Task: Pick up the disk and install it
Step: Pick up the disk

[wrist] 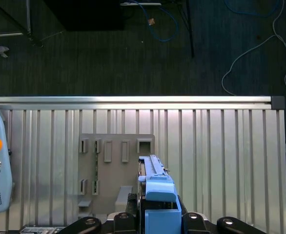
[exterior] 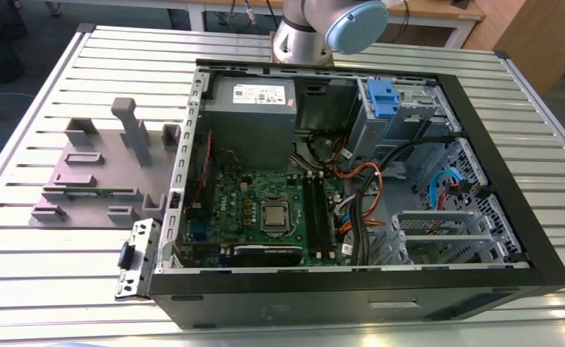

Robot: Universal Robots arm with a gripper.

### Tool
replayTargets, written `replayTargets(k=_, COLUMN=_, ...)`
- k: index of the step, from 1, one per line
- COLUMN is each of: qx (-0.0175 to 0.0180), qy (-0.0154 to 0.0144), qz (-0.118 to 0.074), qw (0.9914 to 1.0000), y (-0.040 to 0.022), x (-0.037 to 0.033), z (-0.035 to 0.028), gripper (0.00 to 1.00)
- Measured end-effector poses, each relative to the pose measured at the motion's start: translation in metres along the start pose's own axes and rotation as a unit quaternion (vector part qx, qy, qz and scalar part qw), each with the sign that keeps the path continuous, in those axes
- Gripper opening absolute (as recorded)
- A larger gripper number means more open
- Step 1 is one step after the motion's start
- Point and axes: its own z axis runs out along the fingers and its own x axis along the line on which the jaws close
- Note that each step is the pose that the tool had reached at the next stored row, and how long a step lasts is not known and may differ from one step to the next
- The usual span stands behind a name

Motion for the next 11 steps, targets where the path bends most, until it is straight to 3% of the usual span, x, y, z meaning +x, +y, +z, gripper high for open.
replayTargets(k=7, qx=0.0001, qy=0.0004, qz=0.0, qw=1.0, y=-0.0001, x=0.0001, z=0.0009, gripper=0.37)
replayTargets(k=11, qx=0.0, qy=0.0013, qz=0.0, qw=1.0, y=-0.0003, x=0.0001, z=0.0077, gripper=0.37)
